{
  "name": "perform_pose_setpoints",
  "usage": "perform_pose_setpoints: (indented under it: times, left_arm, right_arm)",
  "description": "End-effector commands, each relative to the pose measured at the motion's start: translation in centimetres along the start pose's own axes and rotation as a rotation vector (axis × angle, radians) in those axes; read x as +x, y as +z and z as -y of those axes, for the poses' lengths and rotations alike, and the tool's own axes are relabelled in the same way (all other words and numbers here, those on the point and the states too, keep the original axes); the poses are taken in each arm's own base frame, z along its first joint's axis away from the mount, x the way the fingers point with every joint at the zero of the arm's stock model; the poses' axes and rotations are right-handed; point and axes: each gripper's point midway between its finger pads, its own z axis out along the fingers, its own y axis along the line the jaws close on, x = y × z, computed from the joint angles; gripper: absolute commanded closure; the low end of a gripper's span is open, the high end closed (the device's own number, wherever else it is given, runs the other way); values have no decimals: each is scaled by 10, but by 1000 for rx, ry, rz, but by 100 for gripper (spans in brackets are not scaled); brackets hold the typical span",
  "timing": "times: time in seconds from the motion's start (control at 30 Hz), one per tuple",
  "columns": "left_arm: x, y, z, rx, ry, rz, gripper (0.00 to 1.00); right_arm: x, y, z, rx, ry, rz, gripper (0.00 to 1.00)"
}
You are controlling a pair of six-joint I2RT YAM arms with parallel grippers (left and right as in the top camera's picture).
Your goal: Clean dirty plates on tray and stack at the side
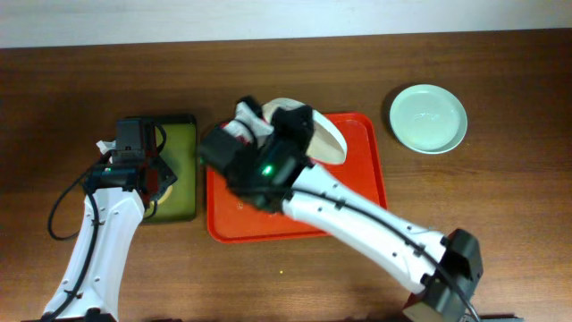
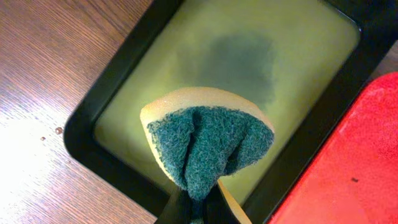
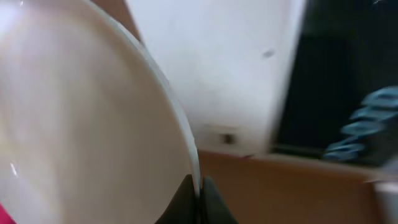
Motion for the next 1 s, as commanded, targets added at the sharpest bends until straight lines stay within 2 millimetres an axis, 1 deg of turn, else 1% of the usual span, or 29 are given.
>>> perform_pose_setpoints:
  times: [0.0,0.07,0.37,0.47,0.5,0.53,0.57,0.6,0.63,0.67,0.7,0.73,0.77,0.87,0.93,0.97]
  left_arm:
    - [-5,-7,1,16,-15,13,100]
    - [-3,-7,0,10,-13,5,100]
    - [-2,-7,-1,9,-12,4,100]
    - [-2,-7,-1,10,-13,4,100]
    - [-3,-7,-1,10,-13,4,100]
    - [-3,-7,-1,10,-13,4,100]
    - [-3,-7,-1,10,-13,4,100]
    - [-2,-7,-1,9,-12,4,100]
    - [-2,-7,-1,9,-12,4,100]
    - [-2,-7,-1,9,-12,4,100]
    - [-2,-7,-1,9,-13,4,100]
    - [-2,-7,-1,10,-12,4,100]
    - [-2,-7,-1,10,-12,4,100]
    - [-3,-7,-1,10,-13,5,100]
    - [-3,-7,-1,10,-13,5,100]
    - [-3,-7,-1,10,-13,5,100]
  right_arm:
    - [8,-21,46,175,-284,-59,96]
    - [7,-23,47,182,-332,-61,96]
    - [8,-22,49,187,-329,-69,96]
    - [7,-20,48,179,-262,-60,96]
    - [6,-14,42,141,-171,-35,96]
    - [1,-5,28,48,-37,12,96]
    - [-5,2,10,-63,52,52,96]
    - [-15,6,-29,-302,131,118,96]
    - [-22,3,-69,-553,127,173,96]
    - [-21,3,-93,-713,112,191,96]
    - [-14,11,-102,-762,114,167,96]
    - [0,27,-102,-762,118,108,96]
    - [10,37,-98,-753,136,67,96]
    - [36,64,-69,-687,257,-10,96]
    - [49,79,-51,-653,339,-36,96]
    - [58,88,-40,-635,412,-57,96]
